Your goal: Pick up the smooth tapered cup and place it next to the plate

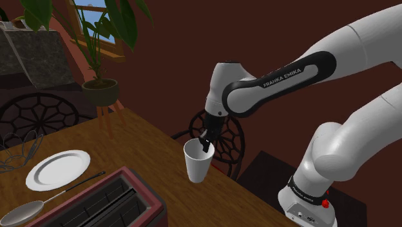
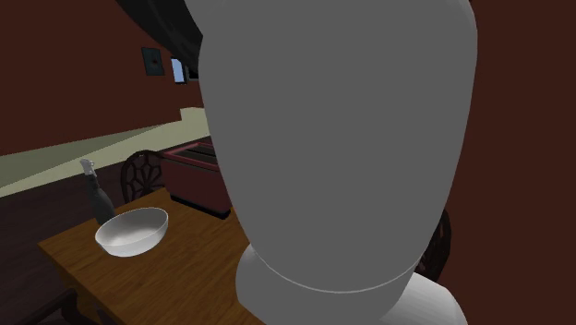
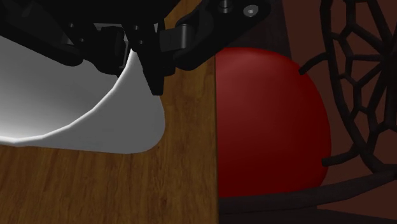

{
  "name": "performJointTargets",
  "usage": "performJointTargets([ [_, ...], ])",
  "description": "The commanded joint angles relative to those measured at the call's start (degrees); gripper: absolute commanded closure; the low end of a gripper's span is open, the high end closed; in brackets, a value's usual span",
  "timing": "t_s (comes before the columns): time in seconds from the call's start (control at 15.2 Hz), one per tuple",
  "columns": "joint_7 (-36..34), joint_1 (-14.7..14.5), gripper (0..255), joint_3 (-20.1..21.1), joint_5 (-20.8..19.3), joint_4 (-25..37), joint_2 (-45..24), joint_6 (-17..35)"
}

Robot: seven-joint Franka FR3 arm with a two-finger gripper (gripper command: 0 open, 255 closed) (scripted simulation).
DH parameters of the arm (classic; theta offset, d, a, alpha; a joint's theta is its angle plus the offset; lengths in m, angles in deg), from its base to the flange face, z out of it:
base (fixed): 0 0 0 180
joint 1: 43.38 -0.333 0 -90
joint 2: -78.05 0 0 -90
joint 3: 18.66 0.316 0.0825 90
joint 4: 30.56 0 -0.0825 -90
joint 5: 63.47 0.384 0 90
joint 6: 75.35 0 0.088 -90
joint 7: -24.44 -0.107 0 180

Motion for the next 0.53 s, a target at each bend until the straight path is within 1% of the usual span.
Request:
performJointTargets([
  [0.0,-0.27,0.00,255,-0.21,-0.17,0.74,1.02,-1.71],
  [0.46,-1.09,0.23,255,-1.14,-1.05,4.08,3.96,-7.94],
])
